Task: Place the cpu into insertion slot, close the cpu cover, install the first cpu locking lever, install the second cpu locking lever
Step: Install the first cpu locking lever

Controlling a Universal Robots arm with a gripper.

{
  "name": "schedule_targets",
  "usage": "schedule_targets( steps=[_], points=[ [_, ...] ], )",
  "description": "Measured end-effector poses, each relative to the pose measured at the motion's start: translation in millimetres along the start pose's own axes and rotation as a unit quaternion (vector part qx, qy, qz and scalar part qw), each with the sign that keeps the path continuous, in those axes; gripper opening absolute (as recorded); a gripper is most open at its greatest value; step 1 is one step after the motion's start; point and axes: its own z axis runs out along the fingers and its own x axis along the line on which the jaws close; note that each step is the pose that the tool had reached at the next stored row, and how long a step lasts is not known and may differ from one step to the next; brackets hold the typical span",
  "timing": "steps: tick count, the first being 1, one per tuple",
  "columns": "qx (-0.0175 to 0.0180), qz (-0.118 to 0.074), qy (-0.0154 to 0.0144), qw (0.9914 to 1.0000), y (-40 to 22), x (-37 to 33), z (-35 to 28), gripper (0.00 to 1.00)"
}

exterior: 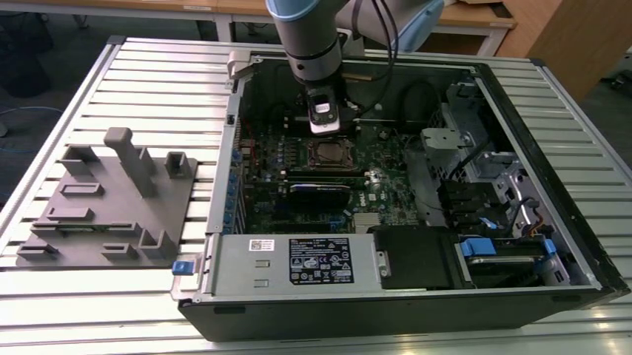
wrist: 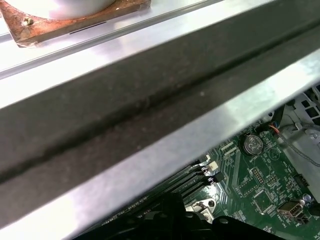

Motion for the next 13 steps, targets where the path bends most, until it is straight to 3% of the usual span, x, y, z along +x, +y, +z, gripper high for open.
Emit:
schedule_targets(
  steps=[13],
  points=[
    [-0.0002, 0.000, 0.0000, 1.00000, 0.5, 0.9, 0.5, 0.11]
  ],
)
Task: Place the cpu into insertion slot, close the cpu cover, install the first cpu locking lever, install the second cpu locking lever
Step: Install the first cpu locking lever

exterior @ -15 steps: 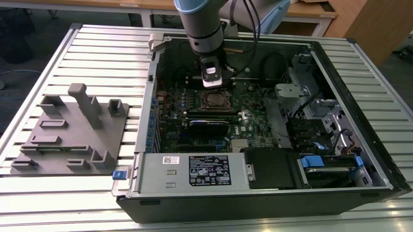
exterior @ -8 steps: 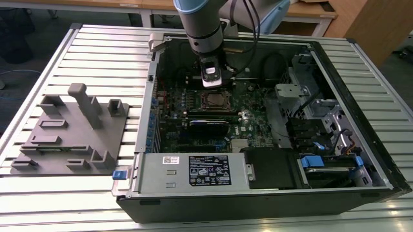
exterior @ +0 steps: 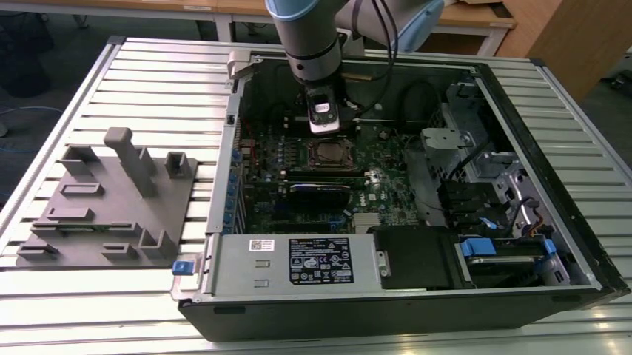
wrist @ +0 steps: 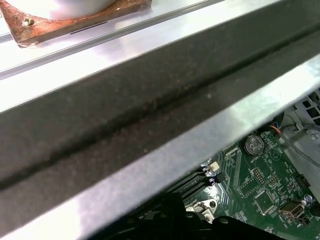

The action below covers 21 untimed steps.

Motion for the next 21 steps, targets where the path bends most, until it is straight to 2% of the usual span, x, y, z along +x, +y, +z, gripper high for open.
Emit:
schedule_targets(
  steps=[3, 6, 8, 12, 13, 16, 21],
  points=[
    [0.0004, 0.000, -0.0001, 1.00000, 0.2, -0.2, 0.1, 0.11],
    [0.0027, -0.001, -0.0015, 0.99999, 0.9, -1.6, 0.5, 0.11],
    [0.0059, -0.002, -0.0033, 0.99998, 1.1, -2.2, 0.8, 0.11],
    [0.0162, -0.005, -0.0089, 0.99981, 1.2, -2.7, 0.8, 0.11],
    [0.0172, -0.006, -0.0095, 0.99979, 1.1, -2.7, 1.0, 0.11],
    [0.0183, -0.006, -0.0101, 0.99976, 0.8, -2.5, 1.9, 0.11],
    [0.0182, -0.006, -0.0101, 0.99976, 0.8, -2.4, 2.2, 0.11]
  ],
)
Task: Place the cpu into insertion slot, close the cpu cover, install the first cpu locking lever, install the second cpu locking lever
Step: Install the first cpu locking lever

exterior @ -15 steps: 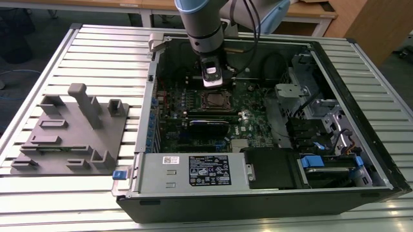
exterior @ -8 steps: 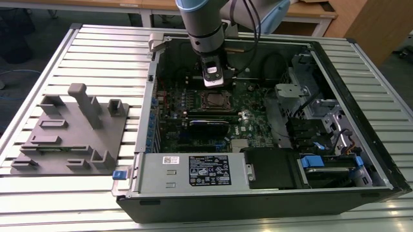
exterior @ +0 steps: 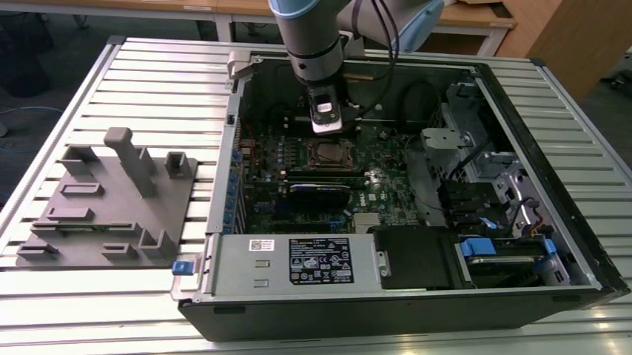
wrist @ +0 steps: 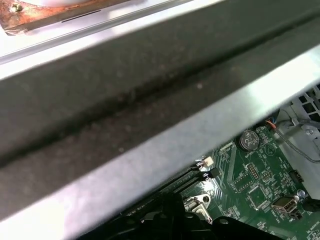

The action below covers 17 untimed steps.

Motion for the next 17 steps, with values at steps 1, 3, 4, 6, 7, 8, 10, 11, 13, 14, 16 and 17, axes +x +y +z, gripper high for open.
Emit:
schedule_targets(
  steps=[1, 3, 4, 6, 7, 8, 10, 11, 13, 14, 16, 17],
  points=[
    [0.0000, 0.000, 0.0000, 1.00000, 0.2, -0.3, 0.1, 0.11],
    [0.0000, 0.000, 0.0000, 1.00000, 1.0, -1.7, 0.6, 0.11],
    [0.0000, 0.000, 0.0000, 1.00000, 1.4, -2.6, 0.9, 0.11],
    [-0.0006, 0.000, -0.0001, 1.00000, 2.7, -4.5, 2.0, 0.11],
    [-0.0004, 0.000, 0.0000, 1.00000, 3.1, -5.4, 2.2, 0.11],
    [0.0002, 0.000, 0.0001, 1.00000, 3.3, -6.2, 2.1, 0.11],
    [0.0003, 0.000, 0.0004, 1.00000, 3.6, -6.6, 2.1, 0.11],
    [0.0002, 0.000, 0.0006, 1.00000, 3.8, -6.7, 1.9, 0.11],
    [0.0004, 0.000, 0.0010, 1.00000, 4.3, -7.1, 0.2, 0.11],
    [0.0005, 0.000, 0.0011, 1.00000, 4.6, -7.4, -1.2, 0.11],
    [0.0007, 0.000, 0.0014, 1.00000, 5.5, -8.1, -4.6, 0.11],
    [0.0008, 0.000, 0.0015, 1.00000, 6.0, -8.5, -6.5, 0.11]
  ],
)
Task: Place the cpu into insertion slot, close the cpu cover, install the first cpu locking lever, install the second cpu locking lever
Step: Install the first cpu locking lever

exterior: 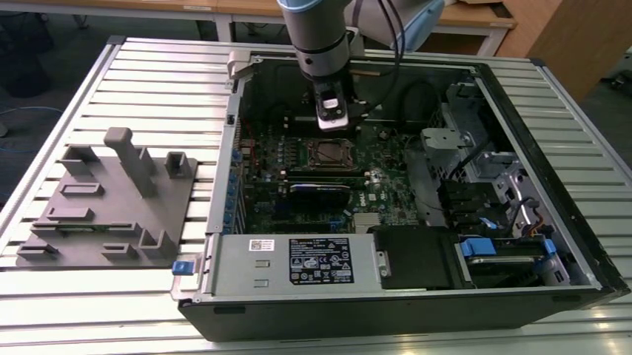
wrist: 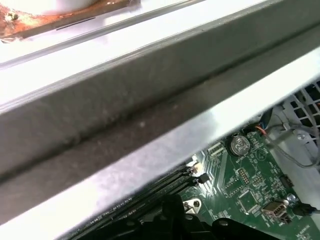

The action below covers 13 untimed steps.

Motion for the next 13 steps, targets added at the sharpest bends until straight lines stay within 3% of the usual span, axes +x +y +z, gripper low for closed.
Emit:
schedule_targets(
  steps=[7, 13],
  points=[
    [0.0005, 0.000, 0.0008, 1.00000, 3.3, -2.6, -12.4, 0.11],
    [0.0011, 0.000, 0.0017, 1.00000, 3.4, -2.8, -12.9, 0.11]
  ],
)
